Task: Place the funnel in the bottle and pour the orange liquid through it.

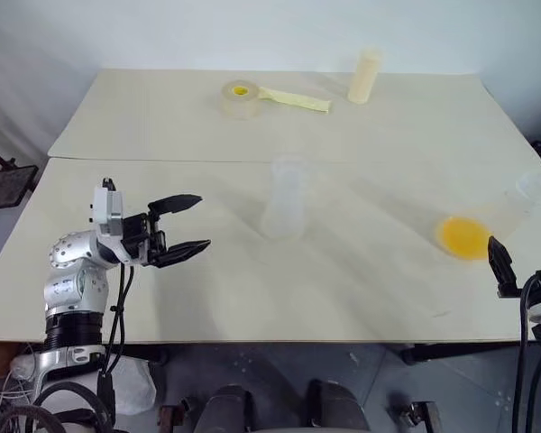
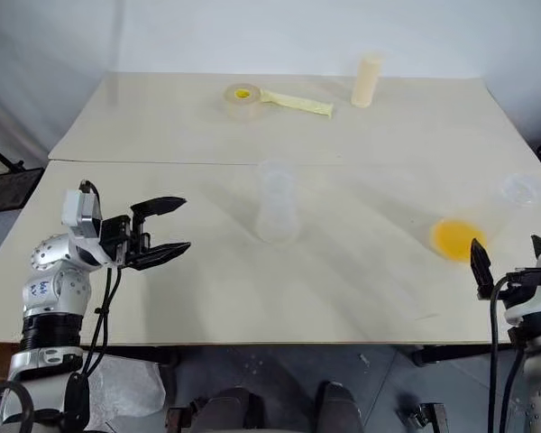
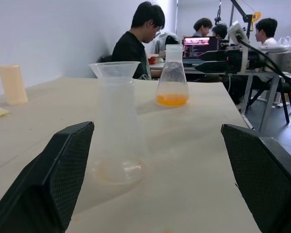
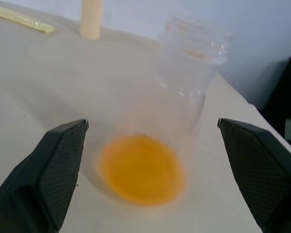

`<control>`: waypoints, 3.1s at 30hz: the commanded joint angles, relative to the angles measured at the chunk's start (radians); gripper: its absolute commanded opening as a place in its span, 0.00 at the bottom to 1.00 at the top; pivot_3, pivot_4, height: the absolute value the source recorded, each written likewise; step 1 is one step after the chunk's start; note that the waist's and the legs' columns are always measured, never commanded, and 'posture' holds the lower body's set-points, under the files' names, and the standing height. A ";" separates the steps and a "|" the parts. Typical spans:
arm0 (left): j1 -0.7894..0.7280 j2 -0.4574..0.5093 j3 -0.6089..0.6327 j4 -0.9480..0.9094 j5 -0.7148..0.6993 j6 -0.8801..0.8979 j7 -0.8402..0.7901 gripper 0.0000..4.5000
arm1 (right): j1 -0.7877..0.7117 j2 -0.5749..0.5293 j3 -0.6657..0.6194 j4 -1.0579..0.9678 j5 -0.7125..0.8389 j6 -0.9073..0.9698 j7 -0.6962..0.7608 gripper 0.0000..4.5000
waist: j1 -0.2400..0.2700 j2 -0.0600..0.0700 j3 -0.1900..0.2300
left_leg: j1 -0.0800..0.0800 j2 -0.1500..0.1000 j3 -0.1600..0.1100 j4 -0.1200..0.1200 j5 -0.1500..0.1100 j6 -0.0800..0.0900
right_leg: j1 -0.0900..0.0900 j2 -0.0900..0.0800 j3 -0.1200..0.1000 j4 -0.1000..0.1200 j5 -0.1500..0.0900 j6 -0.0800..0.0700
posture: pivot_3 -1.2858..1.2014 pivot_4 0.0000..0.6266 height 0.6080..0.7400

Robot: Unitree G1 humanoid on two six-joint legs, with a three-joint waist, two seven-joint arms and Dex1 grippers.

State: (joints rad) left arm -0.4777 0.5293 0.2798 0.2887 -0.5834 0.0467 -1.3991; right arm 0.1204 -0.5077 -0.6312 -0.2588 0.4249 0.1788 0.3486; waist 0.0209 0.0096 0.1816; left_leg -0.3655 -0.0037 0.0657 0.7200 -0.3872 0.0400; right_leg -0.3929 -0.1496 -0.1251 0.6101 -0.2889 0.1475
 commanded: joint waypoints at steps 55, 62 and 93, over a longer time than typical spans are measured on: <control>-0.141 -0.009 -0.001 0.131 -0.020 -0.115 -0.016 1.00 | -0.932 -0.129 0.927 0.247 -0.905 -0.275 -0.066 0.61 | -0.055 0.004 0.001 | -0.005 0.000 -0.003 -0.004 0.000 0.000 | -0.005 -0.001 -0.007 0.000 0.000 0.000 | 0.52 0.24 1.00; -0.128 -0.004 0.001 0.114 -0.025 -0.112 -0.010 1.00 | -1.008 -0.114 0.963 0.330 -1.049 -0.390 -0.103 0.61 | -0.055 0.004 0.001 | -0.005 0.001 -0.004 -0.004 0.000 0.000 | -0.005 -0.001 -0.007 0.001 0.000 0.000 | 0.52 0.24 1.00; -0.109 -0.021 -0.002 0.086 -0.028 -0.107 0.028 1.00 | -1.086 -0.083 0.983 0.407 -1.294 -0.592 -0.172 0.61 | -0.056 0.004 0.001 | -0.005 0.002 -0.004 -0.004 0.000 0.000 | -0.005 -0.001 -0.007 0.001 0.000 0.000 | 0.52 0.24 1.00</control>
State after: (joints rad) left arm -0.5947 0.5100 0.2681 0.4053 -0.5970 -0.0561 -1.3758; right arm -0.9379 -0.5885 0.3559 0.1706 -0.8593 -0.3997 0.2026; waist -0.0353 0.0132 0.1830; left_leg -0.3705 -0.0019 0.0613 0.7163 -0.3872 0.0398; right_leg -0.3978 -0.1502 -0.1323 0.6110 -0.2889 0.1475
